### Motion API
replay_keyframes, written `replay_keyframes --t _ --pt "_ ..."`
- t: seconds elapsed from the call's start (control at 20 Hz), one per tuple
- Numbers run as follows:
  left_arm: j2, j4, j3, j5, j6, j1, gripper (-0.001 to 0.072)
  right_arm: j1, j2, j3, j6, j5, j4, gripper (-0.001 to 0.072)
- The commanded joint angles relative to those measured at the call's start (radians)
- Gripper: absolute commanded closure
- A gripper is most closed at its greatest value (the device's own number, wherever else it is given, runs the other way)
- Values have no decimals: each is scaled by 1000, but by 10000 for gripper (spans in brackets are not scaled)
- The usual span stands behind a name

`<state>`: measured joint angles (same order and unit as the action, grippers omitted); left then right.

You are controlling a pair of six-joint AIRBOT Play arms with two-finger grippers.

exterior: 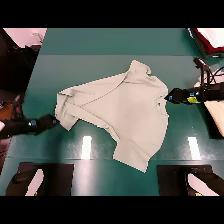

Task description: Fold the shirts.

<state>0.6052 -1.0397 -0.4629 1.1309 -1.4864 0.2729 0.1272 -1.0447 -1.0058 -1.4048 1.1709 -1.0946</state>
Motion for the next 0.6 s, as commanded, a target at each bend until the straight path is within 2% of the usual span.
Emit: replay_keyframes --t 0.0,0.15,0.3,0.4,0.55 --pt "-89 41 154 -44 46 3 97 0 1 0 0 -17 2 159" --pt "-86 124 204 -157 164 3 97 0 1 0 0 -18 3 159" --pt "-86 164 236 -230 203 3 97 0 1 1 0 -17 3 159" --pt "-86 203 247 -255 284 3 98 0 1 1 0 -19 3 159" --pt "-85 213 250 -285 308 3 98 0 1 1 -1 -19 3 159"
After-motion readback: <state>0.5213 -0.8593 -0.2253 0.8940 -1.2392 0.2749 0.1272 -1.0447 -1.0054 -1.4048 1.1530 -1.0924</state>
